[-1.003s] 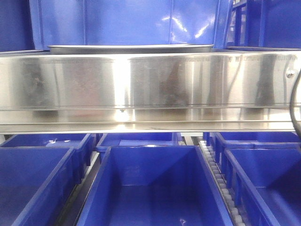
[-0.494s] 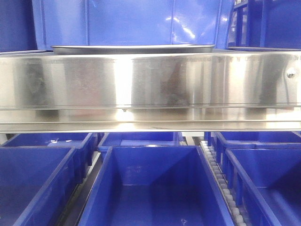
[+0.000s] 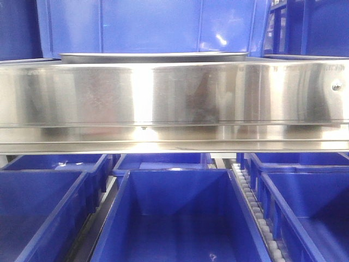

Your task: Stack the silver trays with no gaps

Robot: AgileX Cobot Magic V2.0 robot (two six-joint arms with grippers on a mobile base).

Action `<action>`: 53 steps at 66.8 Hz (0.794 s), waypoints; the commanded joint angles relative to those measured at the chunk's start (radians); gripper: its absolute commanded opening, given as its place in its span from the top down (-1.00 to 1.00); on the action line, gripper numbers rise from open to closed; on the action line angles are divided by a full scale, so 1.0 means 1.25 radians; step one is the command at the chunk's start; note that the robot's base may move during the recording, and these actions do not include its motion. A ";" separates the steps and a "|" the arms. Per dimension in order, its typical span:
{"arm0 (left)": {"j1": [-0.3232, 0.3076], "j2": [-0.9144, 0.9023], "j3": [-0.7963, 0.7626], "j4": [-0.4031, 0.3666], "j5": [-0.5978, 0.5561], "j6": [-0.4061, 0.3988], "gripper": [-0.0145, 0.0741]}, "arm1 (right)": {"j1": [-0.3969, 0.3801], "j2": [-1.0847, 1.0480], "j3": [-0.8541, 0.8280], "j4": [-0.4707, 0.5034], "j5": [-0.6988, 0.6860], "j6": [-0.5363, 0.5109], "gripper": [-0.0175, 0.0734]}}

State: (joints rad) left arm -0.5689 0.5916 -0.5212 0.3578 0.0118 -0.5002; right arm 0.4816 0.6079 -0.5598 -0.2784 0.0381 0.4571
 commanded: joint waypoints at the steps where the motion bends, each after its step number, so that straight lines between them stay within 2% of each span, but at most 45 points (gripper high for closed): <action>1: -0.006 -0.055 0.016 0.012 -0.002 0.001 0.71 | 0.001 -0.037 0.004 -0.006 0.017 -0.006 0.65; 16: -0.006 -0.124 0.021 0.012 0.022 0.001 0.71 | 0.001 -0.058 0.004 -0.006 0.018 -0.006 0.65; 53: -0.006 -0.124 0.021 0.012 0.019 0.001 0.71 | 0.001 -0.058 0.004 -0.006 0.018 -0.006 0.65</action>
State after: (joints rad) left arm -0.5689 0.4426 -0.4952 0.3681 0.0465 -0.5002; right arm 0.4816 0.5424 -0.5567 -0.2784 0.0707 0.4560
